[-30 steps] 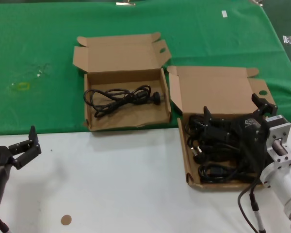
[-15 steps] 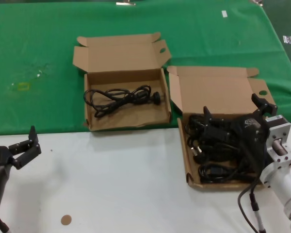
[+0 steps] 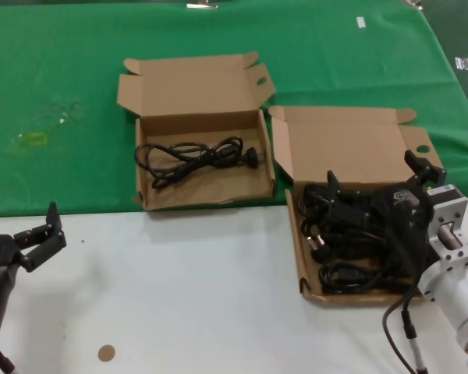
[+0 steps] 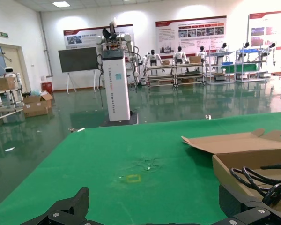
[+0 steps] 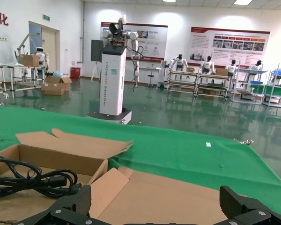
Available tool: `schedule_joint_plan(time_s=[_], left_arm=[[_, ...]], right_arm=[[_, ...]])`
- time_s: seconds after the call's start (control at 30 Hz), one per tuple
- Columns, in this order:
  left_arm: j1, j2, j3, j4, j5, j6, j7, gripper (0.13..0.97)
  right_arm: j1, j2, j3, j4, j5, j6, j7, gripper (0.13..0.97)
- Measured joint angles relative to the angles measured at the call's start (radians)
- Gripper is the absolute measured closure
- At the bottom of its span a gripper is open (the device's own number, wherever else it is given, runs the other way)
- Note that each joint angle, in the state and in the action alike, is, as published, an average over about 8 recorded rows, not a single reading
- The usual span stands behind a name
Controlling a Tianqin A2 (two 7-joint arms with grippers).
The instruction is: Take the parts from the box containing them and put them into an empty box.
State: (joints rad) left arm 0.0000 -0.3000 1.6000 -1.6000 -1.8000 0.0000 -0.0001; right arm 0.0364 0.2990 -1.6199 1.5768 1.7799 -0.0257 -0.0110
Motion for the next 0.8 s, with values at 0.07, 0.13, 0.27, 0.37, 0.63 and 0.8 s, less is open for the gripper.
schedule_joint_plan(time_s=[0.07,0.13,0.27,0.37,0.63,0.8], left_arm=[[0.000,0.000,0.000,0.000,0.000,0.000,0.000,0.132],[0.000,0.000,0.000,0.000,0.000,0.000,0.000,0.132],[0.000,0.000,0.000,0.000,0.000,0.000,0.000,0.132],[0.000,0.000,0.000,0.000,0.000,0.000,0.000,0.132],[0.000,0.000,0.000,0.000,0.000,0.000,0.000,0.132],[0.000,0.000,0.000,0.000,0.000,0.000,0.000,0.132]], right_arm=[[0.000,0.000,0.000,0.000,0.000,0.000,0.000,0.129],[0.000,0.000,0.000,0.000,0.000,0.000,0.000,0.129],[0.000,0.000,0.000,0.000,0.000,0.000,0.000,0.129],[0.000,0.000,0.000,0.000,0.000,0.000,0.000,0.129],[0.000,0.000,0.000,0.000,0.000,0.000,0.000,0.129],[0.000,0.000,0.000,0.000,0.000,0.000,0.000,0.129]])
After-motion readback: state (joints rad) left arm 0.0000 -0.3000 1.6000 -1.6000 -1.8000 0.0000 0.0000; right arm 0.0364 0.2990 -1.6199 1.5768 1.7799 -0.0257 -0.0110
